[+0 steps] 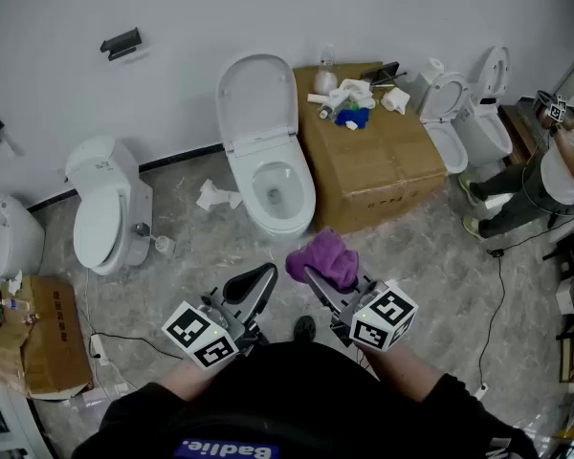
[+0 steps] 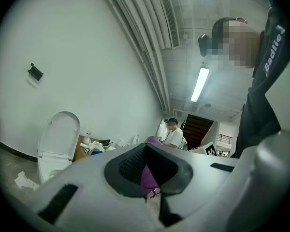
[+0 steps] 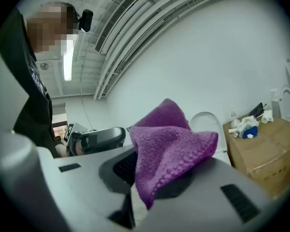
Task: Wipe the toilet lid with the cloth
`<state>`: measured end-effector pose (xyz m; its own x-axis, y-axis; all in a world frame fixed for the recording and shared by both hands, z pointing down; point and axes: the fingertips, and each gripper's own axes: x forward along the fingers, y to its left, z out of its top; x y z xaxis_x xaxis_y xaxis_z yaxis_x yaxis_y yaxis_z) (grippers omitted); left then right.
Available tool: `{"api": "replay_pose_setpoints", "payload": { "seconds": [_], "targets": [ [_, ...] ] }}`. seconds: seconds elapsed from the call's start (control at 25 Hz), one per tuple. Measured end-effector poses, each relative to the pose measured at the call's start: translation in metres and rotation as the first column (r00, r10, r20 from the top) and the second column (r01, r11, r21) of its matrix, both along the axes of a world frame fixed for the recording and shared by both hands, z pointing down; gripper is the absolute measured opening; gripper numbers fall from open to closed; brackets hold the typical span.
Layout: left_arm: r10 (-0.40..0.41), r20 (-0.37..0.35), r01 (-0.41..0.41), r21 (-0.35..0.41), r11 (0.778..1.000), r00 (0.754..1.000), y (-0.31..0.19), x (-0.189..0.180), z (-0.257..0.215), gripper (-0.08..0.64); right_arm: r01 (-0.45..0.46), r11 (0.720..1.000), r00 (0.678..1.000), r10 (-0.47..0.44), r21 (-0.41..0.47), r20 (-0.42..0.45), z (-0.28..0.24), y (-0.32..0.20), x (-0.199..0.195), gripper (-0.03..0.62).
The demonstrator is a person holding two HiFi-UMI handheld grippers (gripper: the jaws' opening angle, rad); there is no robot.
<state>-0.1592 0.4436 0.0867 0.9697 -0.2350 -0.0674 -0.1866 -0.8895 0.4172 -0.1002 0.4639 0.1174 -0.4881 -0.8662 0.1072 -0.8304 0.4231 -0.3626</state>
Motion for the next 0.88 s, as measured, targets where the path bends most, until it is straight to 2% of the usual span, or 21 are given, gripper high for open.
{"api": "replay_pose_setpoints", "payload": {
  "seconds": [0.36,0.88],
  "targets": [
    [-0.006,-0.001,0.006,0.001,1.0,1.0,0.001,-0.002,-0.002,0.014,-0.004,1.0,1.0,0.004,-0.001,0.0,0.0,0.001,0.001,0.055],
    [-0.025,0.018,0.025,0.001,1.0,1.0,-0.015,0.024,-0.001,0.014,0.021,1.0,0.999,-0.021,0.006,0.041,0.0,-0.012,0.025,0.055]
  ]
}}
